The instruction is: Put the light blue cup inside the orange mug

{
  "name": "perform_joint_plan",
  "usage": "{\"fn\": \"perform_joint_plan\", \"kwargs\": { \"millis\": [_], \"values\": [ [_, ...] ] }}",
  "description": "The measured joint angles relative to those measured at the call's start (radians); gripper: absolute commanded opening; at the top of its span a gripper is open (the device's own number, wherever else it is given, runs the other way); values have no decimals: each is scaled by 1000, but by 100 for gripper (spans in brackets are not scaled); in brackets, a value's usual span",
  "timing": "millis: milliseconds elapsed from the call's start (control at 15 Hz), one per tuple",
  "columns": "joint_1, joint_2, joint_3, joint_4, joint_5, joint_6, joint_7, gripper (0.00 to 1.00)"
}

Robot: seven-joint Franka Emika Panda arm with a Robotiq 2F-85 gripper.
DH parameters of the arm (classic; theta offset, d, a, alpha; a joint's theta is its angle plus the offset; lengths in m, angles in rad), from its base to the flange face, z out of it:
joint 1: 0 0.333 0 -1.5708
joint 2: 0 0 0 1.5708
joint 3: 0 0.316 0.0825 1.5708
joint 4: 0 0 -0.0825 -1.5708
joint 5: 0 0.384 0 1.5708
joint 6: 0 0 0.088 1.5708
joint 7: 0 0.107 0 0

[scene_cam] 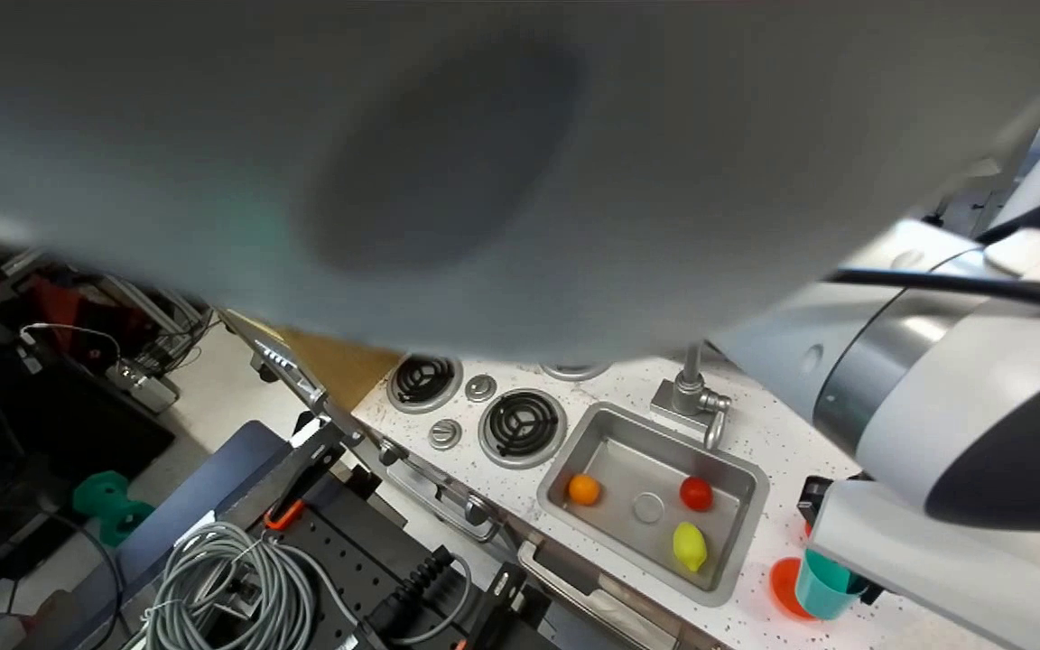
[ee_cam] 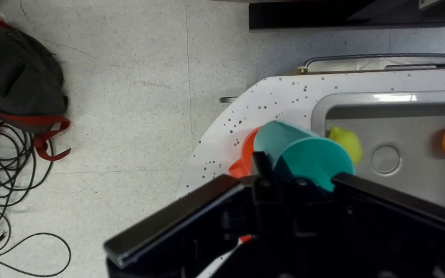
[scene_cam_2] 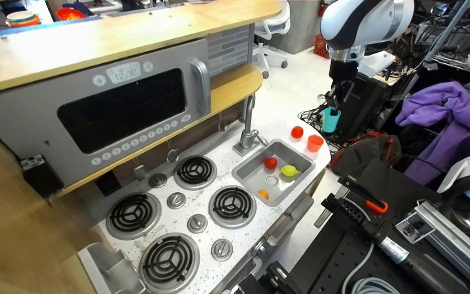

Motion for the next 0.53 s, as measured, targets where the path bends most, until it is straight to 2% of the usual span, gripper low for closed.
{"fn": "perform_joint_plan", "kwargs": {
  "millis": [267,533],
  "values": [
    [5,-1,-6,-95,-42,134,-21,1],
    [18,13,-6,-125,-75,184,-22,1]
  ]
}}
